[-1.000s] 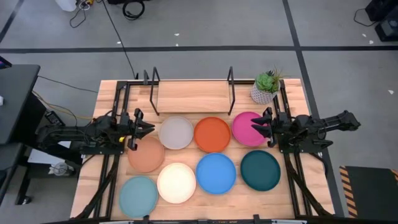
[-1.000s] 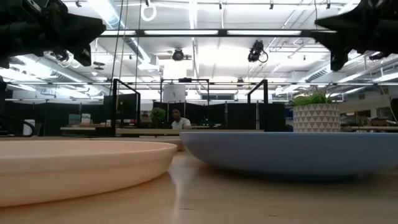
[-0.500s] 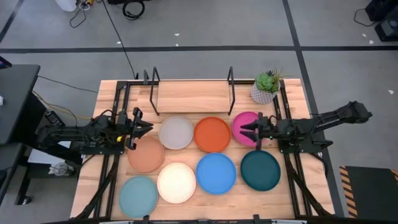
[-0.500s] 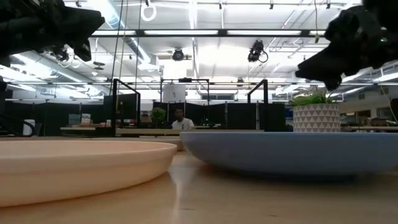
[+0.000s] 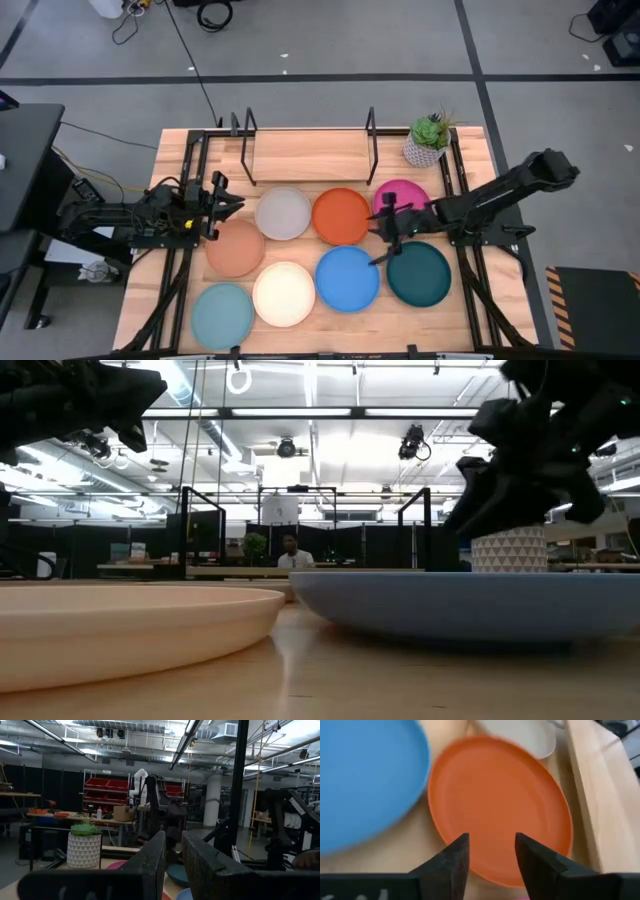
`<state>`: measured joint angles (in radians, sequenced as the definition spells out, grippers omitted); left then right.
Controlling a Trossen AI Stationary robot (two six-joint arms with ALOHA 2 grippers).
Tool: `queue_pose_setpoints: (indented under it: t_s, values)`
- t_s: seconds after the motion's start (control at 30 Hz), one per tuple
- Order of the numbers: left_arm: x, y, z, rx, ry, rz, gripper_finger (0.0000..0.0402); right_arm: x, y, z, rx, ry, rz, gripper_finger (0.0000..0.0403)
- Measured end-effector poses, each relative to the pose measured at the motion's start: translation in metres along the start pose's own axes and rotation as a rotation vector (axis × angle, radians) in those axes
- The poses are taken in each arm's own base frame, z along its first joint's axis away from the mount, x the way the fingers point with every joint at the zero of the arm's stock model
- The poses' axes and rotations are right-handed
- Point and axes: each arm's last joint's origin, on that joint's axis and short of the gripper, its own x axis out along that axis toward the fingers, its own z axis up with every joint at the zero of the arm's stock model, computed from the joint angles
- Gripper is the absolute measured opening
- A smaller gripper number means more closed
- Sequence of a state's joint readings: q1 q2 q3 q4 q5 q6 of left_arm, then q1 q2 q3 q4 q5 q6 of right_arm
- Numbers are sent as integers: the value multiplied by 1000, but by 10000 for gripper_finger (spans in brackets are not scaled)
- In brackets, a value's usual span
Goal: Place and stack plates onto a shelf
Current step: Put the orange plate on the shelf
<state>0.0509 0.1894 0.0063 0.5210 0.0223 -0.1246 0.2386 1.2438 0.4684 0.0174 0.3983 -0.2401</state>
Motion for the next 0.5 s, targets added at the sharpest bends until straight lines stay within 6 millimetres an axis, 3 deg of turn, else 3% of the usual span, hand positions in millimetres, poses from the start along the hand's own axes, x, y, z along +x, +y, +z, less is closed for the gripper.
queue_pose_setpoints:
  t_s: [0.23, 0.5]
  values:
    - [0, 0, 0, -84, 2, 0, 69, 20, 7, 16, -251, 231, 81, 204]
    - [0, 0, 0, -109, 2, 0, 69, 43, 15, 22, -451, 317, 137, 172]
